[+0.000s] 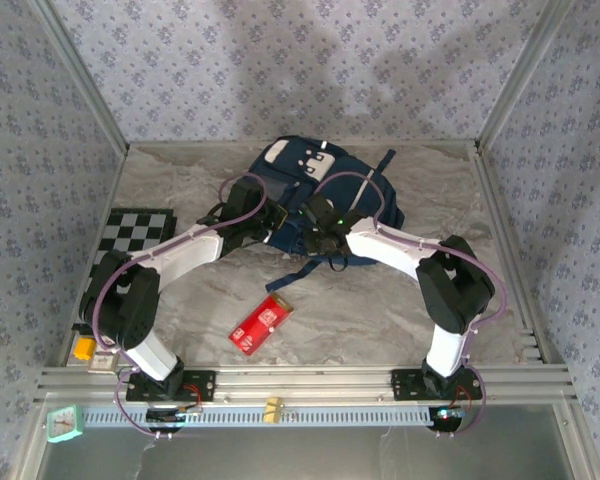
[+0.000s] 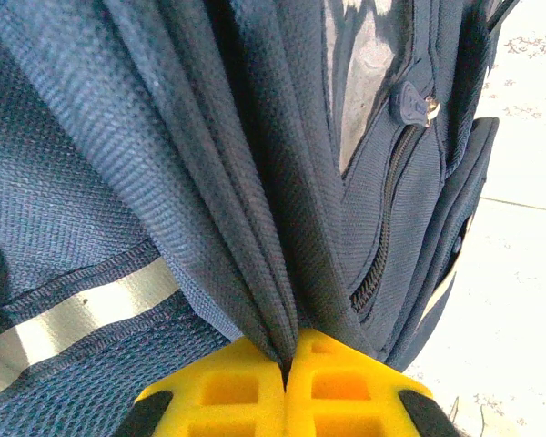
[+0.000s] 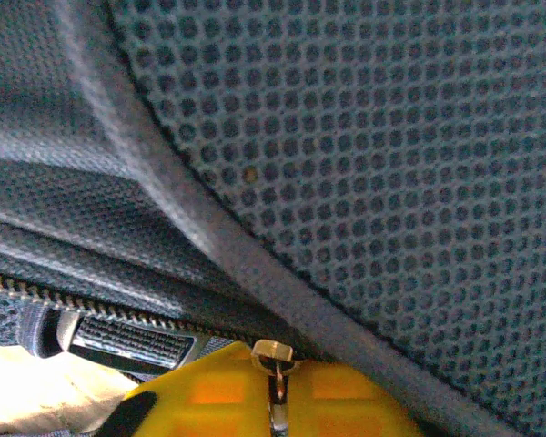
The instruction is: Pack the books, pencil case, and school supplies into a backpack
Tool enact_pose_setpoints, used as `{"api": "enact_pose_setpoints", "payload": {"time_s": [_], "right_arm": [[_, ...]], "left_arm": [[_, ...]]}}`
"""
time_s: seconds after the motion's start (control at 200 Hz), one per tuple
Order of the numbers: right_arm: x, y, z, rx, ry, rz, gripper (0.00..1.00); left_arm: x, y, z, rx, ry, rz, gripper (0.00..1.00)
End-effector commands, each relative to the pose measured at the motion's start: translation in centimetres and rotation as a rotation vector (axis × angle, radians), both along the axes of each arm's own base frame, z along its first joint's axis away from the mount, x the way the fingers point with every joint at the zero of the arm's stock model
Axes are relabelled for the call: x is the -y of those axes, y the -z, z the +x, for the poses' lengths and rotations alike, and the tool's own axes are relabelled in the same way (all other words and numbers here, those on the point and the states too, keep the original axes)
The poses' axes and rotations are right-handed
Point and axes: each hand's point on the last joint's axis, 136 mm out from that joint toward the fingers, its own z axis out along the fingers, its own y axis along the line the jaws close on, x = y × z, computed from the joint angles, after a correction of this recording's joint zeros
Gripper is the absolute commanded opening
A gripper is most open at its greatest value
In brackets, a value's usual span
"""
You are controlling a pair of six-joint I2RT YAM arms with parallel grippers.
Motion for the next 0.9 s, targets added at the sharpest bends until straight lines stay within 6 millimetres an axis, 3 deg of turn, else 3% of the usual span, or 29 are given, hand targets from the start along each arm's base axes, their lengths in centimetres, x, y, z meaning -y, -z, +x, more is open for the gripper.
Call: {"api": "enact_pose_setpoints", "payload": {"time_s": [0.0, 0.105, 0.245, 0.265, 0.325, 0.425, 0.535, 0.585, 0.7, 0.775, 0.795, 0.86, 0.9], "right_arm": [[0.4, -3.4, 1.7, 0.110, 0.028, -0.008, 0.03], [2.2, -3.6, -0.1, 0.085, 0.044, -0.077, 0.00], [5.8, -3.5, -3.2, 0.020, 0.094, -0.121, 0.00], [6.8, -2.5, -4.1, -0.010, 0.099, -0.139, 0.00], [8.4, -2.1, -5.4, -0.042, 0.118, -0.158, 0.00], [10.7, -2.6, -7.1, -0.047, 0.127, -0.205, 0.00], [12.1, -4.0, -7.4, -0.040, 0.143, -0.240, 0.00], [10.7, -4.7, -7.0, -0.025, 0.106, -0.189, 0.00], [4.2, -6.1, -6.3, -0.009, -0.036, 0.041, 0.00], [1.1, -6.5, -5.9, -0.002, -0.092, 0.107, 0.00], [0.2, -7.7, -5.2, 0.024, -0.099, 0.126, 0.00], [-0.5, -7.8, -4.3, 0.033, -0.094, 0.107, 0.00], [-0.8, -7.8, -3.9, 0.032, -0.087, 0.104, 0.00]], "left_arm": [[0.9, -3.6, 0.9, 0.075, 0.035, -0.050, 0.00], [-0.7, -3.7, 1.5, 0.086, 0.019, -0.031, 0.00], [-4.3, -3.7, 3.6, 0.101, -0.009, 0.057, 0.00], [-4.8, -3.6, 3.8, 0.097, -0.010, 0.064, 0.00], [-6.3, -3.6, 5.1, 0.103, -0.023, 0.076, 0.00], [-8.0, -3.4, 7.2, 0.103, -0.029, 0.083, 0.00], [-8.8, -2.6, 9.4, 0.082, -0.020, 0.089, 0.00], [-8.4, -2.5, 10.6, 0.090, 0.000, 0.072, 0.00], [-6.7, -2.5, 13.2, 0.130, 0.068, 0.048, 0.00], [-5.6, -2.7, 14.4, 0.151, 0.138, 0.042, 0.00], [-5.4, -2.7, 14.5, 0.155, 0.161, 0.040, 0.00], [-5.1, -2.6, 14.3, 0.151, 0.206, 0.039, 0.05], [-5.2, -2.7, 13.7, 0.160, 0.221, 0.043, 0.15]]}}
